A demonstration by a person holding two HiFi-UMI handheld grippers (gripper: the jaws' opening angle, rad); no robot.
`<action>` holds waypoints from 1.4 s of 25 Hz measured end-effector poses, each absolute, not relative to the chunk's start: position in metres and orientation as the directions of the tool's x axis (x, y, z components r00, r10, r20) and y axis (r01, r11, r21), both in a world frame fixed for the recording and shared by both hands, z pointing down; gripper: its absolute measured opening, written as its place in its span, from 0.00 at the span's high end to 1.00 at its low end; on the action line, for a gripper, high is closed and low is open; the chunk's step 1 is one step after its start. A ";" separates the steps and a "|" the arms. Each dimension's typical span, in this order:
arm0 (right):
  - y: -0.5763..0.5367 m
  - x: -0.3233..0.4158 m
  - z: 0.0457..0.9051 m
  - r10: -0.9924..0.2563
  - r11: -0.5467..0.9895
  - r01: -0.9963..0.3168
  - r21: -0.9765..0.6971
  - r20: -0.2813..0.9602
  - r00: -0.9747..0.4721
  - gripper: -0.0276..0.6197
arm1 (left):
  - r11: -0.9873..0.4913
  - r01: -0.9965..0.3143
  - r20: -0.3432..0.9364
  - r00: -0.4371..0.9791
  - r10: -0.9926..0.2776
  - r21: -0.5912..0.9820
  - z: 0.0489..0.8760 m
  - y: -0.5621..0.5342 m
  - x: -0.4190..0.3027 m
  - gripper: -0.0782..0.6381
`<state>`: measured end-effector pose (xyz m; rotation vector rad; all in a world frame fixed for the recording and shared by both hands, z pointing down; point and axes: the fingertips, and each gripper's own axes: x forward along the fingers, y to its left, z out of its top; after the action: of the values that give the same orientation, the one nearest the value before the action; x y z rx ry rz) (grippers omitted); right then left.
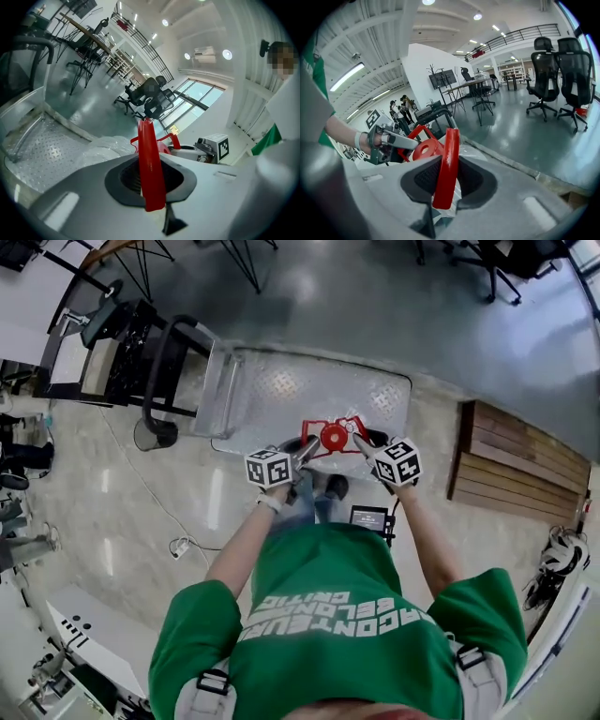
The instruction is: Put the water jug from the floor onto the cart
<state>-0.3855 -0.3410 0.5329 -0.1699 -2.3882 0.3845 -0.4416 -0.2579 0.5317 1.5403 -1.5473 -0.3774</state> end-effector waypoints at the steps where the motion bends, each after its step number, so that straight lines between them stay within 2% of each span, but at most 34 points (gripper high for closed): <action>1: -0.343 -0.392 0.540 0.228 0.945 0.010 -0.327 0.636 -0.738 0.86 | 0.184 -0.637 0.374 0.177 -0.910 0.749 0.539 -0.260 -0.448 0.82; 10: -0.355 -0.434 0.607 0.230 0.927 -0.077 -0.368 0.717 -0.659 0.86 | 0.243 -0.579 0.436 0.219 -0.873 0.778 0.604 -0.272 -0.492 0.82; 19: -0.365 -0.480 0.659 0.243 0.923 -0.112 -0.369 0.781 -0.575 0.86 | 0.310 -0.541 0.502 0.252 -0.827 0.782 0.663 -0.278 -0.537 0.83; 35: -0.380 -0.530 0.753 0.216 0.898 -0.224 -0.380 0.822 -0.527 0.87 | 0.368 -0.568 0.593 0.280 -0.755 0.736 0.755 -0.295 -0.592 0.84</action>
<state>-0.5298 -0.3797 0.7533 0.0055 -2.0534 0.5503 -0.5921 -0.2948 0.7547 1.3023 -1.3922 -0.1904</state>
